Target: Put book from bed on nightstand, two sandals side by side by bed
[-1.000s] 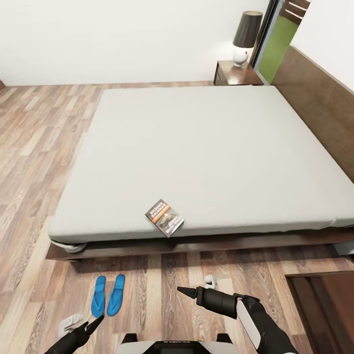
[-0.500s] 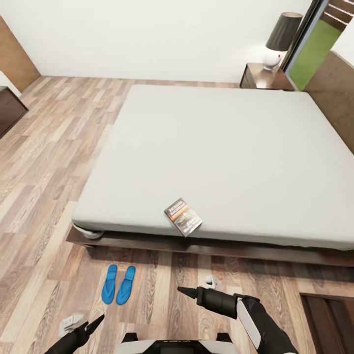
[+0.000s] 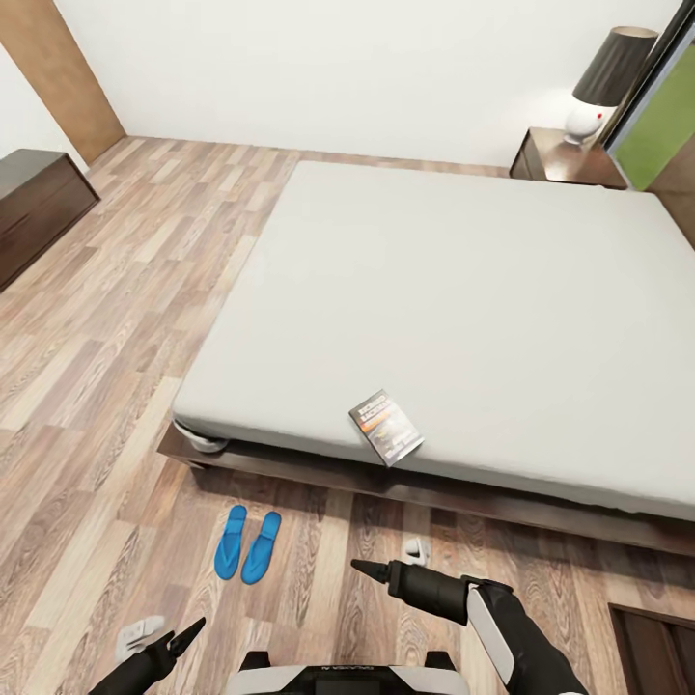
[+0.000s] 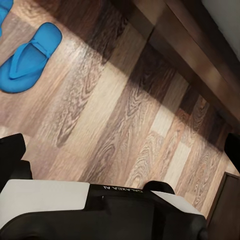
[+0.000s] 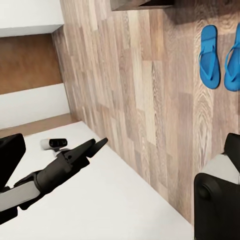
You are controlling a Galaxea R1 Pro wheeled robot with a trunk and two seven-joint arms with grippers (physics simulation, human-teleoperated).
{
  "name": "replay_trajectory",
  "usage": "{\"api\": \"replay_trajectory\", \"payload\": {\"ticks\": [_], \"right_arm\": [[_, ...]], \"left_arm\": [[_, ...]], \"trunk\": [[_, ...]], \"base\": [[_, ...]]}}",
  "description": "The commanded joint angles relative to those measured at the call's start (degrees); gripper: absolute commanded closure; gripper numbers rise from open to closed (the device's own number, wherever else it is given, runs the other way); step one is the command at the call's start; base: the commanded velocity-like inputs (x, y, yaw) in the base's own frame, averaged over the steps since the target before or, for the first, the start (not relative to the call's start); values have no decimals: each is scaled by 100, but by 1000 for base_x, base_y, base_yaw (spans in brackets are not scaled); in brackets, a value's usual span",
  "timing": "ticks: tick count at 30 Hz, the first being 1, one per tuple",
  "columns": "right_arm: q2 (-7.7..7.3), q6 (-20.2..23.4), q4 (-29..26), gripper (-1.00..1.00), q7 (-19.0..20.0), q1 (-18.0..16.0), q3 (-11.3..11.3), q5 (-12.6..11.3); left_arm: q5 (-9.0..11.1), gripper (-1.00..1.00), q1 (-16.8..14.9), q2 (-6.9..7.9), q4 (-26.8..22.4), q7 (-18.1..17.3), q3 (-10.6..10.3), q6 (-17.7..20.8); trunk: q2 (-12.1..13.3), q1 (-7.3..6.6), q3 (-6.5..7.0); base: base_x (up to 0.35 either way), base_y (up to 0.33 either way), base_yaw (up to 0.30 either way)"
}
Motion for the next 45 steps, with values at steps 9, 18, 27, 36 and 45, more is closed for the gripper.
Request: {"api": "replay_trajectory", "payload": {"ticks": [9,18,27,36,45], "right_arm": [[101,-737,47,-100,-71,-1,-167,-43],[228,-1890,354,-100,-446,-3,-178,-1661],[226,-2232,429,-100,-445,-1,-174,-3909],[236,-2224,439,-100,-434,-1,-162,-4758],[299,-2226,421,-100,-461,-126,-127,-4935]], "left_arm": [[-36,-100,-4,-2,8,-23,40,-25],[-43,-100,-4,6,2,-34,40,-31],[-45,-100,-4,-26,-1,-7,32,-34],[-43,-100,-4,-93,4,3,34,-34],[-43,-100,-4,-220,8,12,38,-34]], "trunk": [[-3,1,-4],[-3,1,-4],[-3,1,-4],[-3,1,-4],[-3,1,-4]], "base": [[0,0,7],[0,0,0],[0,0,0],[0,0,0],[0,0,0]]}}
